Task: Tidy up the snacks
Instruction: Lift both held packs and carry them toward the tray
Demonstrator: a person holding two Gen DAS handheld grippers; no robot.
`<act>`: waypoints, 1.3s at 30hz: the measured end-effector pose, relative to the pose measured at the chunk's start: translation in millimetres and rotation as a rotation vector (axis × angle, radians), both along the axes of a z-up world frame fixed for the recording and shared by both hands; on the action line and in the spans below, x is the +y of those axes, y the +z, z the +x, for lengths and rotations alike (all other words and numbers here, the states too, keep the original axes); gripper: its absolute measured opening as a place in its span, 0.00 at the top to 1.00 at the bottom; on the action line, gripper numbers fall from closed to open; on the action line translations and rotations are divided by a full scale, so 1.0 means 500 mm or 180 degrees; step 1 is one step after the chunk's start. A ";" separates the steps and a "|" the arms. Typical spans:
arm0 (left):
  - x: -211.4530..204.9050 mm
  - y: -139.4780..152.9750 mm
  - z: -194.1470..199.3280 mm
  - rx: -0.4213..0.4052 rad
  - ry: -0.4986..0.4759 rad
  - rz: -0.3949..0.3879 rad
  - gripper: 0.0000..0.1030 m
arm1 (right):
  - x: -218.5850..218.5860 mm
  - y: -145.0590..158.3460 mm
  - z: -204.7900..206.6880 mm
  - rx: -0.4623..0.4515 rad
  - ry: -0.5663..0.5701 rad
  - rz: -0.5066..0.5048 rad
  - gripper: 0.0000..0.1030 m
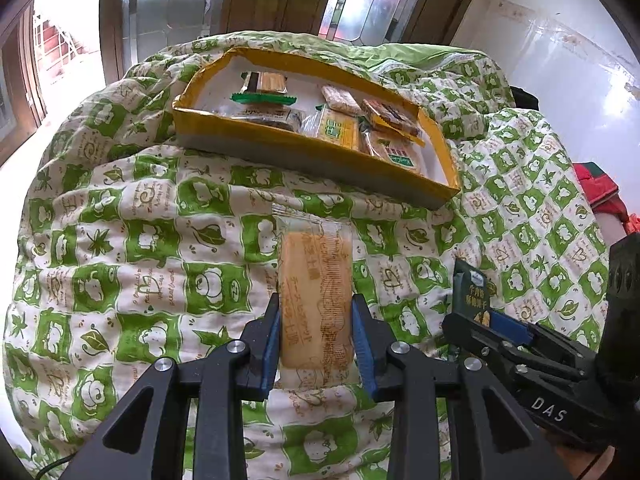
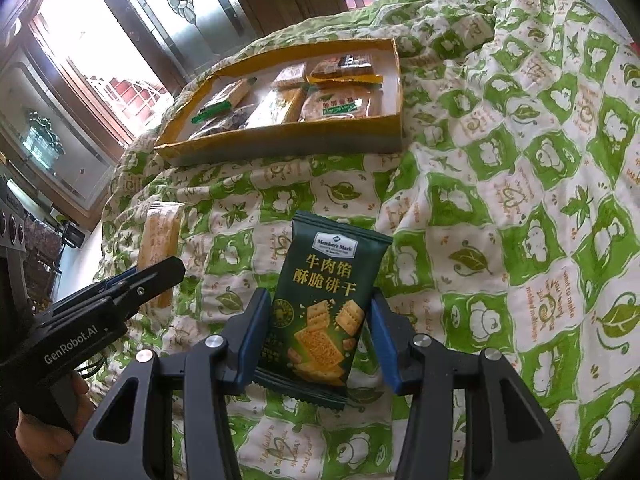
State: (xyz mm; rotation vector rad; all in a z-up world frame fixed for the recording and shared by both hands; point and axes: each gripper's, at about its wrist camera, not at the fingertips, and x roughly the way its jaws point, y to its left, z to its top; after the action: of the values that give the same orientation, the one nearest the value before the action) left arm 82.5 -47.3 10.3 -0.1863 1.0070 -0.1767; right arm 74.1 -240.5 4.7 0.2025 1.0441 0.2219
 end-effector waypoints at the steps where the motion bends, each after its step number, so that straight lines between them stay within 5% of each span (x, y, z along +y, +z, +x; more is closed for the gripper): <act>1: 0.001 0.002 0.001 -0.0008 0.0004 0.0004 0.67 | 0.000 0.004 0.000 -0.0018 0.0000 0.0002 0.53; 39: 0.055 0.109 0.143 -0.0165 0.0091 -0.0017 0.67 | 0.007 0.142 0.166 -0.0225 0.0051 0.0190 0.53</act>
State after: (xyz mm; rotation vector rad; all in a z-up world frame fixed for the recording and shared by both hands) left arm 153.8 -19.8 64.7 -0.1999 0.9519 -0.1574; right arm 156.9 -236.9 75.5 0.2387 0.9699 0.2730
